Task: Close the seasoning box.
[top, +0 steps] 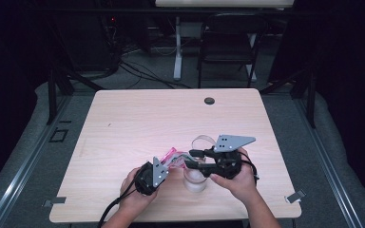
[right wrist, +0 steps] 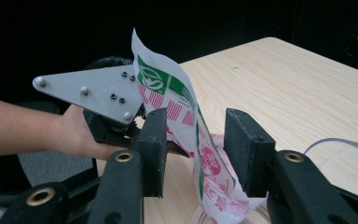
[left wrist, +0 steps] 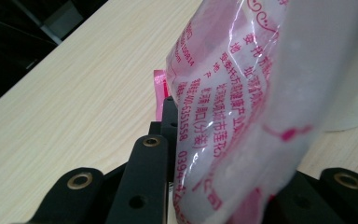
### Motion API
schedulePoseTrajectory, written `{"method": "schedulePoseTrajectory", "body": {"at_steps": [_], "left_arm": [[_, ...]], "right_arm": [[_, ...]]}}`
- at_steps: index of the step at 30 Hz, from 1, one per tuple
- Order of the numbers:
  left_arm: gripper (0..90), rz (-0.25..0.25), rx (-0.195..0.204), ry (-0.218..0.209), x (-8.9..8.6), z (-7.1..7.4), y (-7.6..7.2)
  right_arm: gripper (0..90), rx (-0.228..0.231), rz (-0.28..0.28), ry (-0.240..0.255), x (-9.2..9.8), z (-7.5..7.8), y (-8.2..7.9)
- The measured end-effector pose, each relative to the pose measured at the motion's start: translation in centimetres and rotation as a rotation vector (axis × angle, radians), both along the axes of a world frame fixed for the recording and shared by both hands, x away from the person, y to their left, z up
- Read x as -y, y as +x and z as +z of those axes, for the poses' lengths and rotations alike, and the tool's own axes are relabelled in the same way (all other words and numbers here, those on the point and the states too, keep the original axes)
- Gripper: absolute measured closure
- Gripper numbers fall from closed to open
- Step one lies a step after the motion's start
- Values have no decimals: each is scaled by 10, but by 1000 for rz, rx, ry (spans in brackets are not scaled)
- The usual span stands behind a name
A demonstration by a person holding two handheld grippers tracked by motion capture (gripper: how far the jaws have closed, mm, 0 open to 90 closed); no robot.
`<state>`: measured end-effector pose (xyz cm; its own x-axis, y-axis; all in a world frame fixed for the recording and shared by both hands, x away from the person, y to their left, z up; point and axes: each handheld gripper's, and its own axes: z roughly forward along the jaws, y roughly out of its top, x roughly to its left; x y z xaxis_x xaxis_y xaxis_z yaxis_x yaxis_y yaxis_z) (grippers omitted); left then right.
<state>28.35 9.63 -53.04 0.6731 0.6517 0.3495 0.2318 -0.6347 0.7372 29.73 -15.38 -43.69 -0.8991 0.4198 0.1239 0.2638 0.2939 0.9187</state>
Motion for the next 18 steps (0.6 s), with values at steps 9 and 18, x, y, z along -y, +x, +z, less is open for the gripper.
{"method": "schedulePoseTrajectory", "body": {"at_steps": [9, 18], "left_arm": [[792, 9, -56, -78, -10, -2, 5], [793, 74, -45, -101, -42, 12, 12]], "right_arm": [[545, 16, -43, 39, 7, 5, 0], [546, 21, -87, 51, 18, 8, 3]]}}
